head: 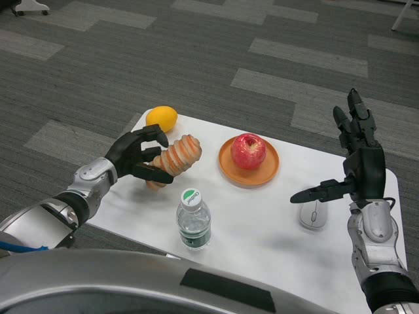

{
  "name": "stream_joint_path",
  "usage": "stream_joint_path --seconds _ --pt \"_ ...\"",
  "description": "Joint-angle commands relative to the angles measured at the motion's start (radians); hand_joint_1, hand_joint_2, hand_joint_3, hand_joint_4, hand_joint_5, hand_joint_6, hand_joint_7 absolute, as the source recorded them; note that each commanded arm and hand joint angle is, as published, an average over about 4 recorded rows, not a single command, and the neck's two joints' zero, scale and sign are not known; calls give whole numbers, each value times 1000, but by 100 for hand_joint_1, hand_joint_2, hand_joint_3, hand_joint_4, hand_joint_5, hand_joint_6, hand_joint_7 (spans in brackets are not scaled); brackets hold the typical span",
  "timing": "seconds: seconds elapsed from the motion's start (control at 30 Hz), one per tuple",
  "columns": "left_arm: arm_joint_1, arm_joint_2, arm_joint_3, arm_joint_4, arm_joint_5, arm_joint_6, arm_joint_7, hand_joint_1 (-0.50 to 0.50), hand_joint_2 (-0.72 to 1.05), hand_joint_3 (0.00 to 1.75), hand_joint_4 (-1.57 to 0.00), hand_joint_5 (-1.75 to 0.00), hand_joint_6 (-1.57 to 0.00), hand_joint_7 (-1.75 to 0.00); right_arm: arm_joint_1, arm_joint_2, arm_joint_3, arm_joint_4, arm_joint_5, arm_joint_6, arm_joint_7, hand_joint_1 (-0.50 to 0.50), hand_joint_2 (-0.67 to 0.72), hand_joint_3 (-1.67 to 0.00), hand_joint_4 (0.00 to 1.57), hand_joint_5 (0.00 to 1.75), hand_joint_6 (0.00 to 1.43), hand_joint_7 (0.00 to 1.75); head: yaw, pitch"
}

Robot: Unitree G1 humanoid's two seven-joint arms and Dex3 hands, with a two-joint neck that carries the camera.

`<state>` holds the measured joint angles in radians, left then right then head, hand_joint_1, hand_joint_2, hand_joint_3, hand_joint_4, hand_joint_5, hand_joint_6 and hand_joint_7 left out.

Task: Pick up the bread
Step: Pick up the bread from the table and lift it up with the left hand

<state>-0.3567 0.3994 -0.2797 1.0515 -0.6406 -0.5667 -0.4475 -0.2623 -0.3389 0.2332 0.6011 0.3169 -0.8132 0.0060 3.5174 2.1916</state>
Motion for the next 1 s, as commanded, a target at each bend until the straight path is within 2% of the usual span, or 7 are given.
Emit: stream_joint_path --seconds 0.03,0.37,0.43,0.73,0.87,1.0 --pt "-7 2 -38 -48 -54 -31 10 50 87 9 -150 -175 -60 -168 -10 3 5 -3 4 -8 -1 -42 22 0 0 19 0 0 -2 4" --pt "-33 -2 -69 -149 -156 -85 28 50 87 4 -150 -175 -63 -168 -12 4 11 -10 4 -9 -1 -42 22 0 0 19 0 0 -13 22" --pt "-32 -2 -69 -180 -188 -96 29 50 87 9 -150 -175 -65 -168 -12 4 11 -11 4 -8 -1 -42 22 0 0 19 0 0 -14 24" --pt "-28 -9 -69 -344 -308 -136 42 50 91 7 -151 -175 -70 -168 -18 9 19 -16 4 -8 -1 -42 22 0 0 19 0 0 -9 42" --pt "-22 -9 -77 -402 -345 -143 43 50 87 4 -153 -175 -77 -168 -18 12 22 -24 4 -8 -2 -42 15 0 0 19 0 0 -9 50" --pt "-6 -10 -95 -439 -404 -150 45 50 96 7 -153 -175 -88 -168 -23 13 39 -34 4 -8 -1 -42 15 0 0 19 0 0 -9 59"
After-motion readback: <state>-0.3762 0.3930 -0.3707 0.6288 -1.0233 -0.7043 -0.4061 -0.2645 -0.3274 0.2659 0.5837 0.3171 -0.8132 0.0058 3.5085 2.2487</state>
